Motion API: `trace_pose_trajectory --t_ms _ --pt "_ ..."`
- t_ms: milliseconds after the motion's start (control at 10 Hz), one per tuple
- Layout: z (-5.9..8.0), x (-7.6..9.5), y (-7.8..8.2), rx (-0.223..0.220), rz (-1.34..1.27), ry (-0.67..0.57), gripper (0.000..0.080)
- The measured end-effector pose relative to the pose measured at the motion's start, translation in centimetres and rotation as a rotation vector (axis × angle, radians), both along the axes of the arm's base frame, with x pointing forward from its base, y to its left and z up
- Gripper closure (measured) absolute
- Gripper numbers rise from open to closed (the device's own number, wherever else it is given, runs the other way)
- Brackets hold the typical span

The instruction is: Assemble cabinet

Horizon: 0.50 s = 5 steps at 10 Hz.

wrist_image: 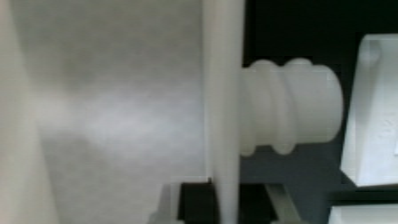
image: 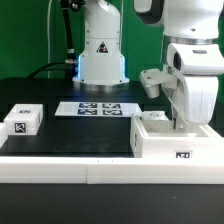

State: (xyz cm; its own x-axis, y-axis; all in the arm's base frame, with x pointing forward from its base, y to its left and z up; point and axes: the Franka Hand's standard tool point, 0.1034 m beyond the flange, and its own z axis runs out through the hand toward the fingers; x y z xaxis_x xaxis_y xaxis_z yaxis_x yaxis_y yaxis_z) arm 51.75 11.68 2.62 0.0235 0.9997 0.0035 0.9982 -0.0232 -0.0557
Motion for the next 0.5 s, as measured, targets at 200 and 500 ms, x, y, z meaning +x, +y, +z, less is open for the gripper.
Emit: trace_pose_trajectory --t_ms 200,500 --pt "-0.01 0.01 -0.08 -0.001 -0.007 0.0 0.0756" --pt "-0.03 0.01 -0.15 -0.001 -0.008 0.001 0.0542"
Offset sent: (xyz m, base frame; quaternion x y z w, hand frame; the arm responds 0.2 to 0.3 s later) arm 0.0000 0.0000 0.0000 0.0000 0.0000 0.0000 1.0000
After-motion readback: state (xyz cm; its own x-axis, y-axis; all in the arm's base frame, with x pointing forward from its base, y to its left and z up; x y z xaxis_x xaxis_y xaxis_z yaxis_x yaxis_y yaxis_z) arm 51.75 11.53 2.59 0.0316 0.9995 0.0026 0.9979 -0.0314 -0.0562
